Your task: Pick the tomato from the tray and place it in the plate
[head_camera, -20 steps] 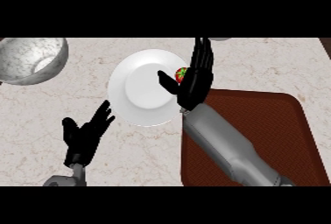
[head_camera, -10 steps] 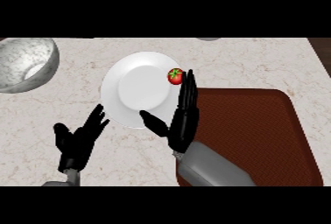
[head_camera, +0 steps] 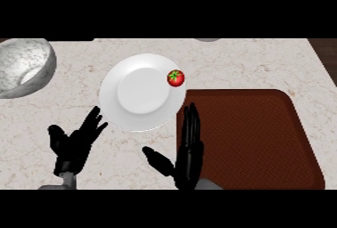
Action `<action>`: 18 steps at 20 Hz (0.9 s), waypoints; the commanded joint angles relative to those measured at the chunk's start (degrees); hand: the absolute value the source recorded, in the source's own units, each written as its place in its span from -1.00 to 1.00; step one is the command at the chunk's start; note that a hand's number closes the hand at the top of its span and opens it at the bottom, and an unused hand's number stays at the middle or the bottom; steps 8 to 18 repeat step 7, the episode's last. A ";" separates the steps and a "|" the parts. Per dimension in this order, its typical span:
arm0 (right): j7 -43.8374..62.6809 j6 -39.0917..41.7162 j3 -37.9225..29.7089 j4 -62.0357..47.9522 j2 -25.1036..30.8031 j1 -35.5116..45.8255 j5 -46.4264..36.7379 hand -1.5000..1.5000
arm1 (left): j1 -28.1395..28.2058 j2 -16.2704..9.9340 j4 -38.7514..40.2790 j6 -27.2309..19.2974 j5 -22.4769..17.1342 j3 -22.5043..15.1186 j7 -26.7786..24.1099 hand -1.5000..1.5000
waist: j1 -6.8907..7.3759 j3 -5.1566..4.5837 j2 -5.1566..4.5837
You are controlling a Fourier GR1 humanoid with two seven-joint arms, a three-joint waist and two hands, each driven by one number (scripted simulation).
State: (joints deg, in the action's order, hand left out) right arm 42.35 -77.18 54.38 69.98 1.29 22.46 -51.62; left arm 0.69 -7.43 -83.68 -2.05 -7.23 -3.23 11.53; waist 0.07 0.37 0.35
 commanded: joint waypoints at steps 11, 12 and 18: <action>-1.00 -1.64 2.24 0.39 -1.27 -10.63 -7.95 -1.00 | 0.07 2.59 4.40 -0.69 2.40 -1.21 -0.79 0.00 | 0.04 -0.37 -0.36; -1.00 -1.64 2.24 0.39 -1.27 -10.63 -7.95 -1.00 | 0.07 2.59 4.40 -0.69 2.40 -1.21 -0.79 0.00 | 0.04 -0.37 -0.36; -1.00 -1.64 2.24 0.39 -1.27 -10.63 -7.95 -1.00 | 0.07 2.59 4.40 -0.69 2.40 -1.21 -0.79 0.00 | 0.04 -0.37 -0.36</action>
